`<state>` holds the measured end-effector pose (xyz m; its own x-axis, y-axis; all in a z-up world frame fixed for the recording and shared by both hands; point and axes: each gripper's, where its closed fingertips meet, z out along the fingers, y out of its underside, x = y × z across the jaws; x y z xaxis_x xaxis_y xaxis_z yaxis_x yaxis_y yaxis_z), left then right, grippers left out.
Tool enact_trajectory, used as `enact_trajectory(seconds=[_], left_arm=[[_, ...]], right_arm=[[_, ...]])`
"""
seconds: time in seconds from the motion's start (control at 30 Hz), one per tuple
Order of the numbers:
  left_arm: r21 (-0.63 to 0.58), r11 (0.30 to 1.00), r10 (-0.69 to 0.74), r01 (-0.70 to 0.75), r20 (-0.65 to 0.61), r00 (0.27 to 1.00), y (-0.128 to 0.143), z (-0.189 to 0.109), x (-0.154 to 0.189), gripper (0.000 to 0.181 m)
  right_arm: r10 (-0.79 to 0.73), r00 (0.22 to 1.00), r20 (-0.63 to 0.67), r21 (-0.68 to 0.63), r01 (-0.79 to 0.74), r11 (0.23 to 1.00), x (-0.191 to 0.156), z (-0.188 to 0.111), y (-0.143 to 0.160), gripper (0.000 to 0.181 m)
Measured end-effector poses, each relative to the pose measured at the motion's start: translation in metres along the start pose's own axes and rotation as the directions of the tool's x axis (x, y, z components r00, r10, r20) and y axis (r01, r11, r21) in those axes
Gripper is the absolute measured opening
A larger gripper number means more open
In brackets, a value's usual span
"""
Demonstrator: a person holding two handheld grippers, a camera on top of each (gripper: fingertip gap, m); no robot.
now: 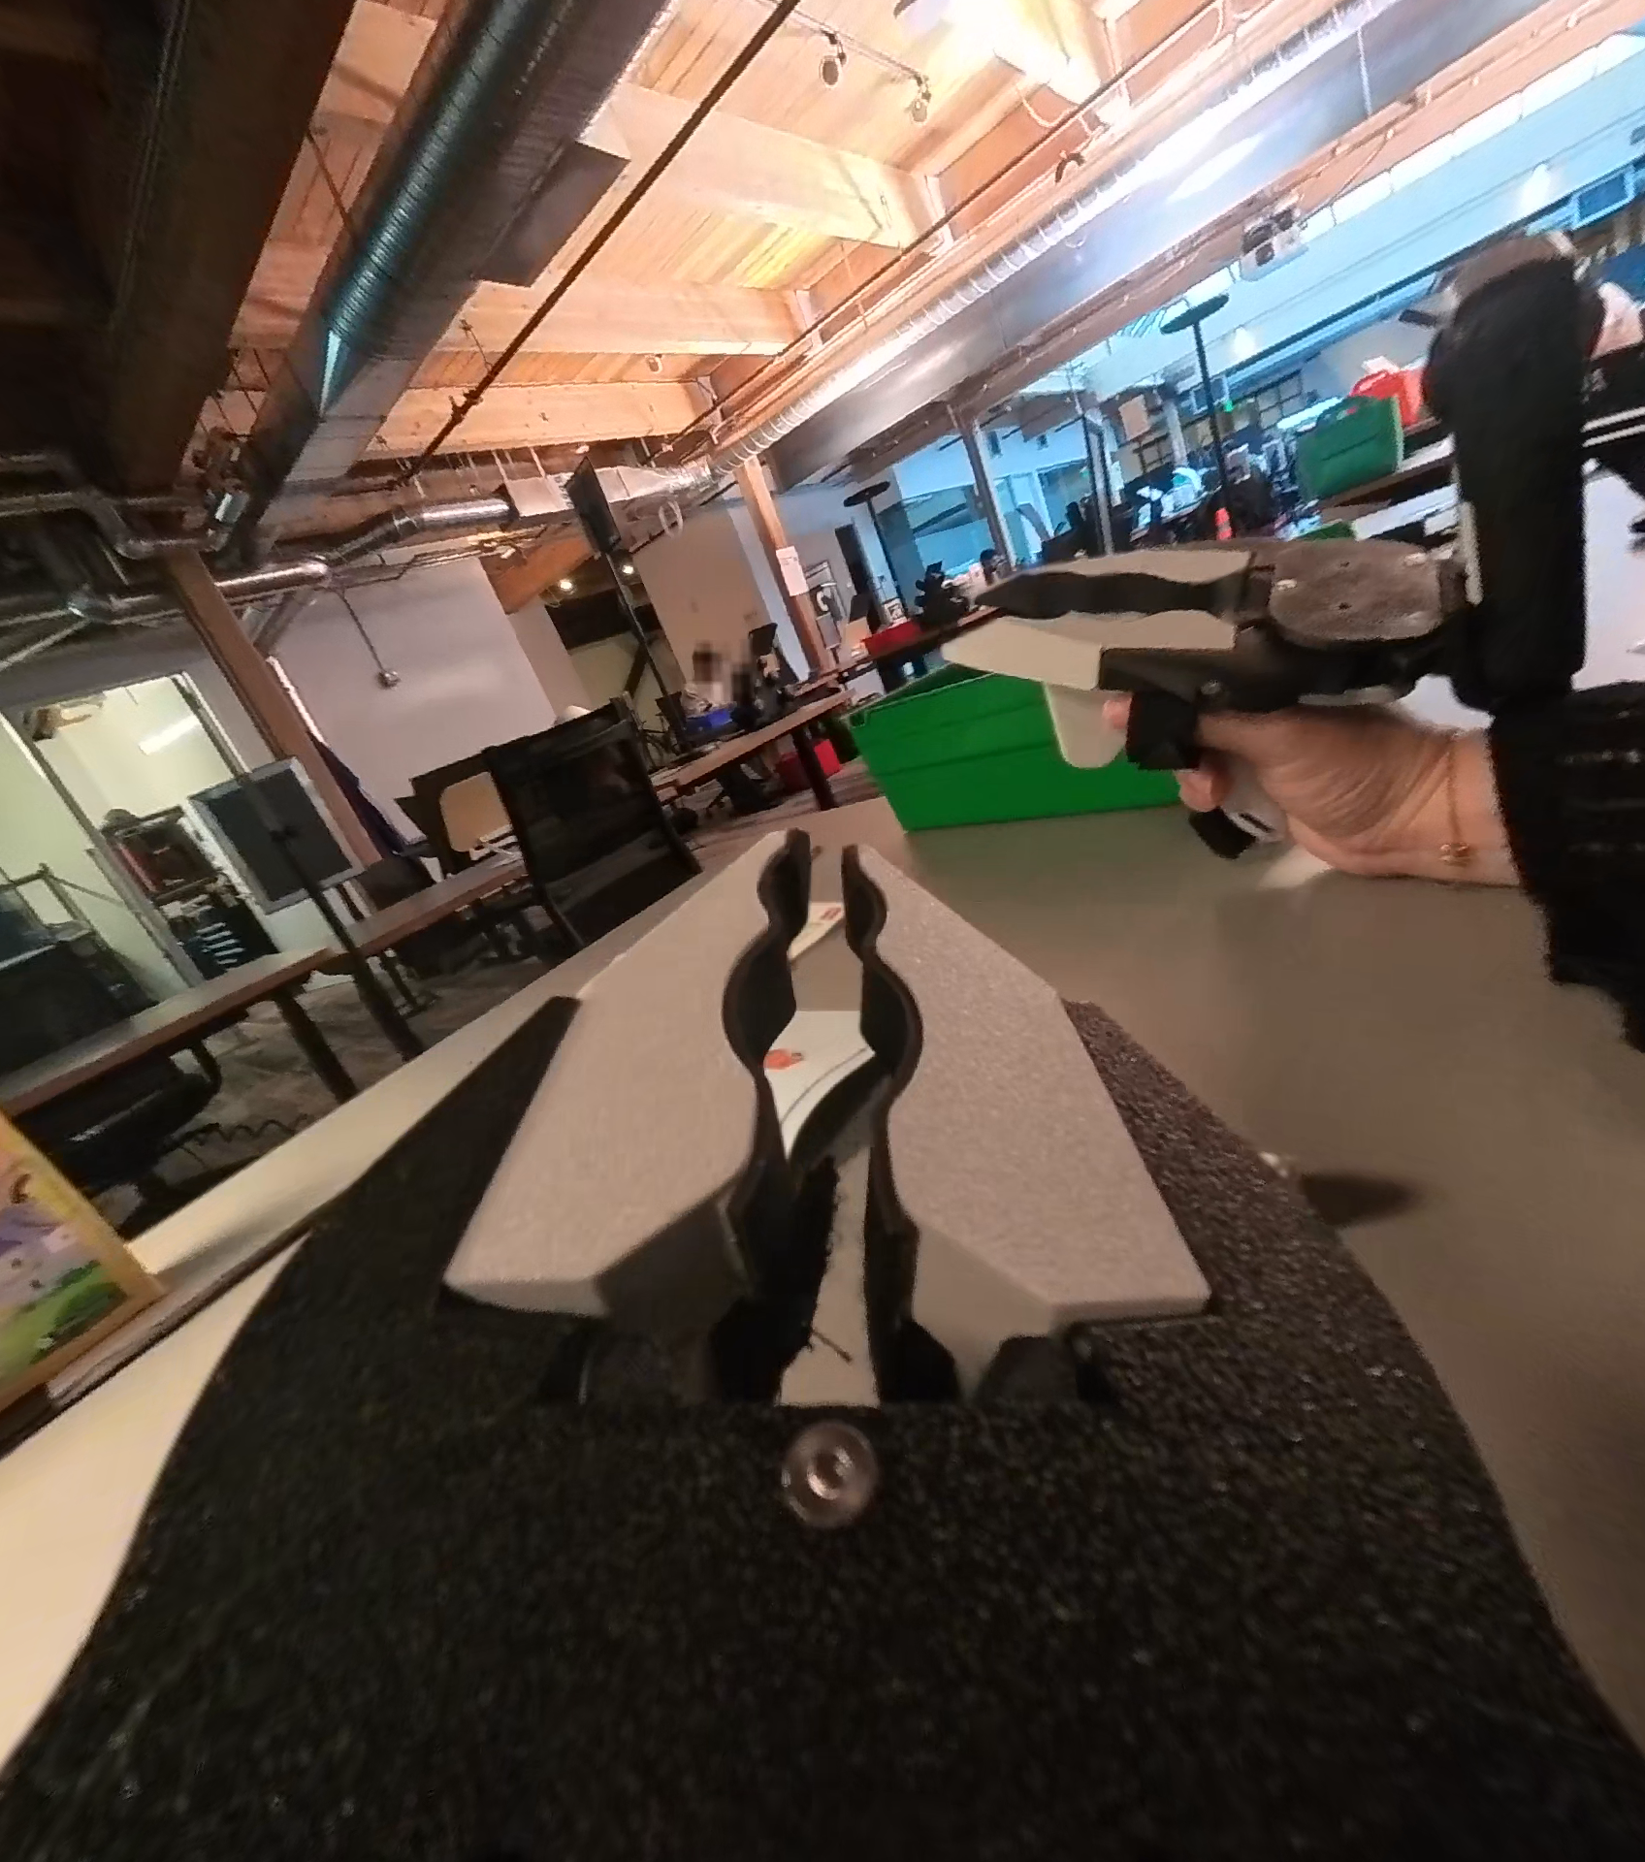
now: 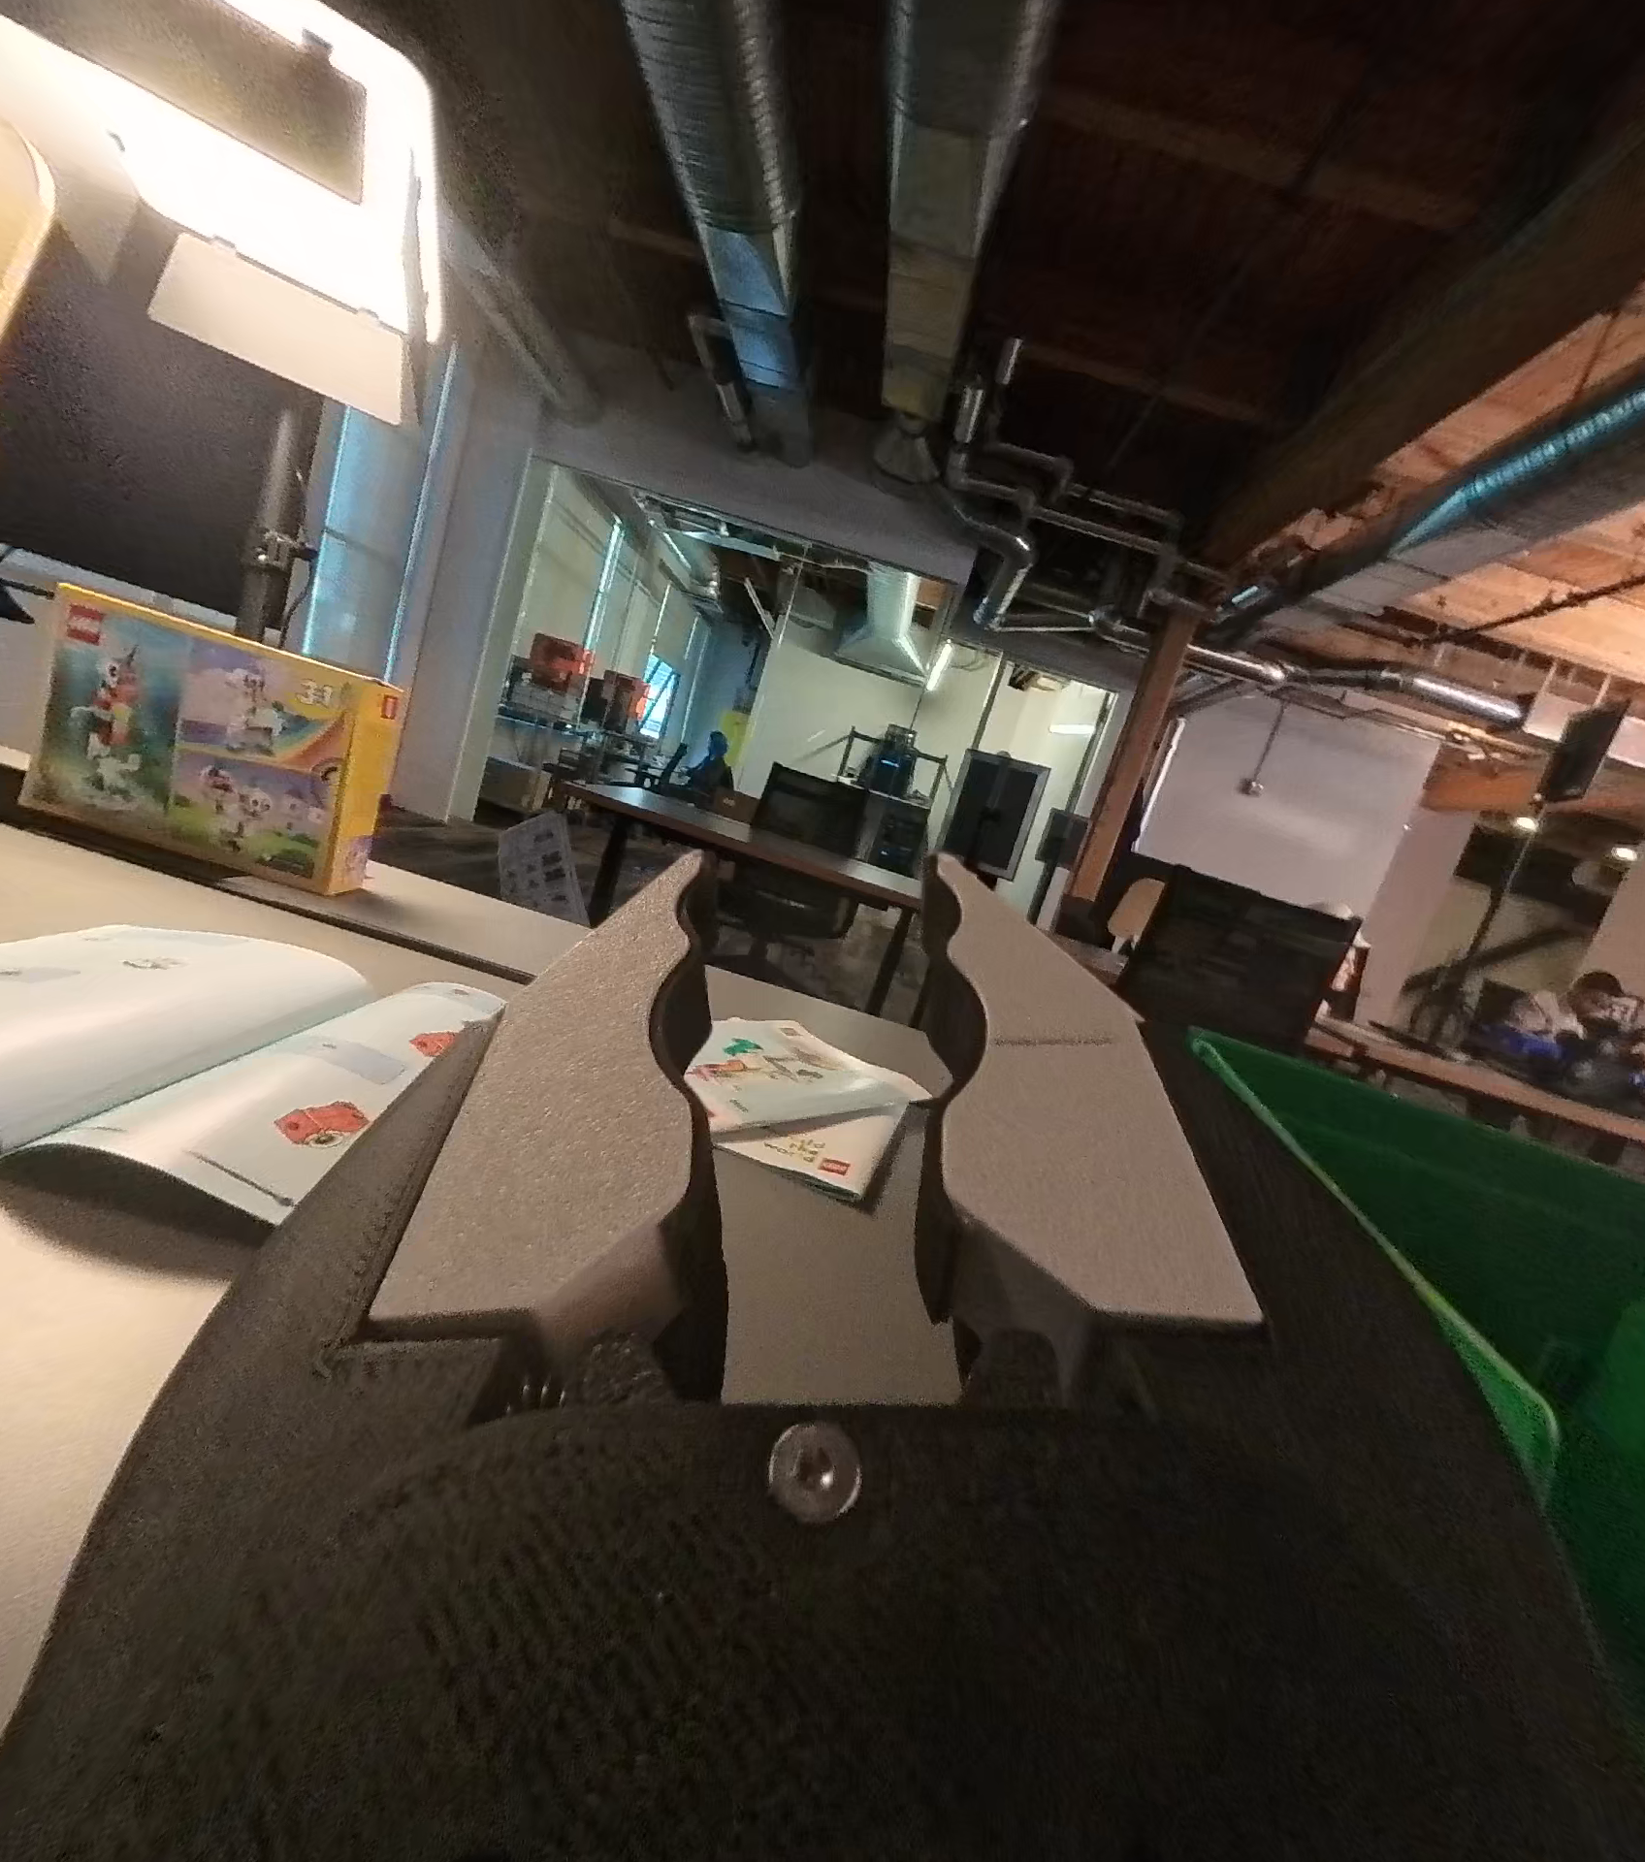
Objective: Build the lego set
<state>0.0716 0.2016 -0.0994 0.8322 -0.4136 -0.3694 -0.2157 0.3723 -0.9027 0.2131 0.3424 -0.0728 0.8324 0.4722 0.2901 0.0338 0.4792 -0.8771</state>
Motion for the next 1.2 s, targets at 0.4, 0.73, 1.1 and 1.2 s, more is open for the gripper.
enact_trajectory(seconds=[0.4,0.73,1.1,1.2], left_arm=[[0.035,0.998,-0.041,0.047,-0.151,0.988,-0.009,-0.015,0.02,0.003],[0.038,0.999,-0.023,0.031,-0.203,0.979,-0.01,-0.017,0.032,0.001],[0.037,0.997,-0.062,0.072,-0.206,0.977,-0.011,-0.016,0.03,0.001],[0.047,0.997,-0.045,0.057,-0.213,0.976,-0.014,-0.018,0.033,0.001]], right_arm=[[-0.075,0.997,-0.004,-0.13,0.074,0.989,-0.005,0.009,0.022,0.026],[-0.068,0.997,-0.021,-0.132,0.065,0.989,-0.001,0.01,0.022,0.02],[-0.065,0.998,-0.017,-0.147,0.061,0.987,-0.001,0.012,0.026,0.018],[-0.069,0.997,-0.017,-0.149,0.066,0.987,-0.001,0.01,0.026,0.018]])
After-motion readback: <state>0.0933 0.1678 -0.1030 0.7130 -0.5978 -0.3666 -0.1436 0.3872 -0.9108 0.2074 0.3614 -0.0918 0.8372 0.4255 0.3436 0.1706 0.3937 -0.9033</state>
